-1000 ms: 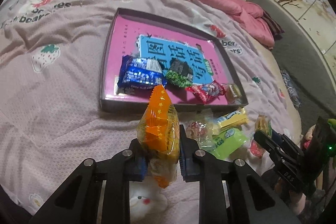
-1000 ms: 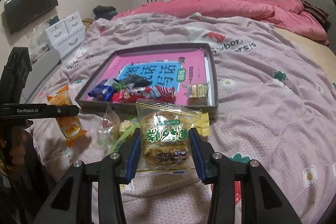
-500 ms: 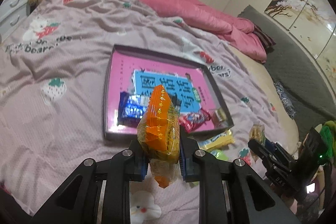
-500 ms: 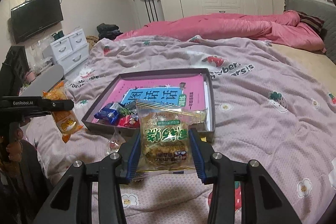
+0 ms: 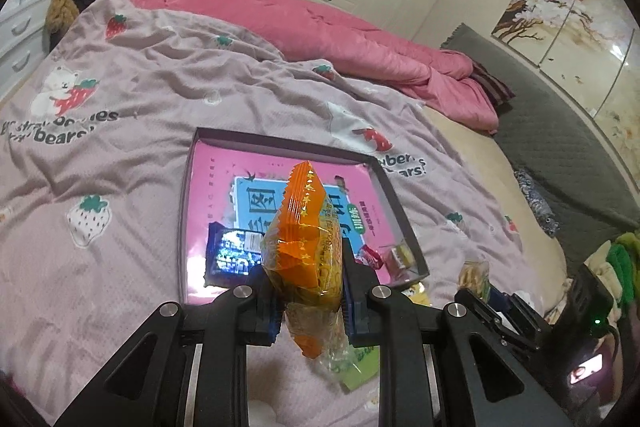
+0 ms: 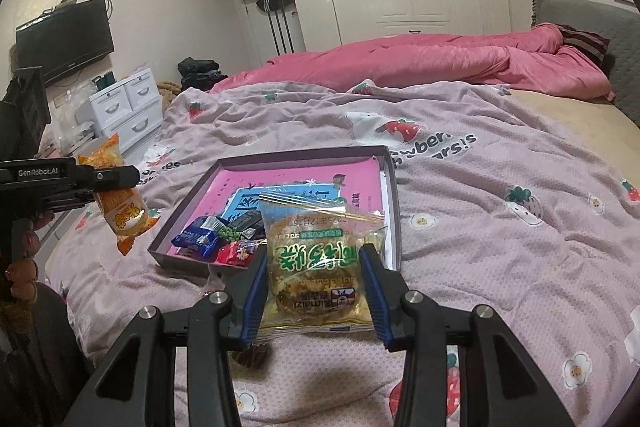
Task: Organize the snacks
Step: 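Carry the orange pack into the tray with the left tool while the right tool carries the pastry pack there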
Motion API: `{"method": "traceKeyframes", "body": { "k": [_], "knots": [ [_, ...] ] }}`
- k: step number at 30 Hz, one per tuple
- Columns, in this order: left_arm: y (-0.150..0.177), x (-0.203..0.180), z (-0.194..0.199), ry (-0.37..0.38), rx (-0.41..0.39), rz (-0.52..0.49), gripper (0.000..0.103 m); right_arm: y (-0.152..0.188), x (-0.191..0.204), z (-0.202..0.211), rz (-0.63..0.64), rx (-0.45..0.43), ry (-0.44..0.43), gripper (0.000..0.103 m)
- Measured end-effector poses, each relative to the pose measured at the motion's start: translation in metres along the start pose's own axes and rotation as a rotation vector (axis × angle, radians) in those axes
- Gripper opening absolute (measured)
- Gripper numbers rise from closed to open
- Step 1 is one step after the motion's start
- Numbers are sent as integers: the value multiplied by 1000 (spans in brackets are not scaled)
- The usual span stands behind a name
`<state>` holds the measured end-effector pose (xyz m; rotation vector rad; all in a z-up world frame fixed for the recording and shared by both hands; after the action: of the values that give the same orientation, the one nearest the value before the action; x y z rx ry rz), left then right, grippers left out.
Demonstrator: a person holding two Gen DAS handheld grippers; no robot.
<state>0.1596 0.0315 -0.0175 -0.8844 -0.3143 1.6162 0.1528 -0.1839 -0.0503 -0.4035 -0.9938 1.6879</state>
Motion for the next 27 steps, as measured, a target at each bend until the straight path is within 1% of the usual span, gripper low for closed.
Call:
{"method": "traceKeyframes", "body": {
  "k": [6,15,21,27],
  "knots": [
    [-2,0,-12,-34,12,-15,24,-9,-1,-5,11,-23,7,44],
    [-7,-1,-29,-33,18,-25,24,-16,-9,-12,-9,-28,5,44],
    [-12,-4,-46,15,17,-12,24,-19,-18,-17,-35,-26,4,44],
    [-9,2,-66,38,37,12,24,-20,-19,-23,-38,-24,-1,44]
  ]
}}
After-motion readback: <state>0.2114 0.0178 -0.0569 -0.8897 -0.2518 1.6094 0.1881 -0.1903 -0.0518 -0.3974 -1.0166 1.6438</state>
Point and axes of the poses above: each gripper's, at about its wrist camera, not at the fingertips, and z roughly against the way its jaws point, x to its left, y to its underside, the point moved 7 cm from there along -z, roughly the way its jaws point, and after that the axes turned 1 degree about -z, right-handed, at the moved point
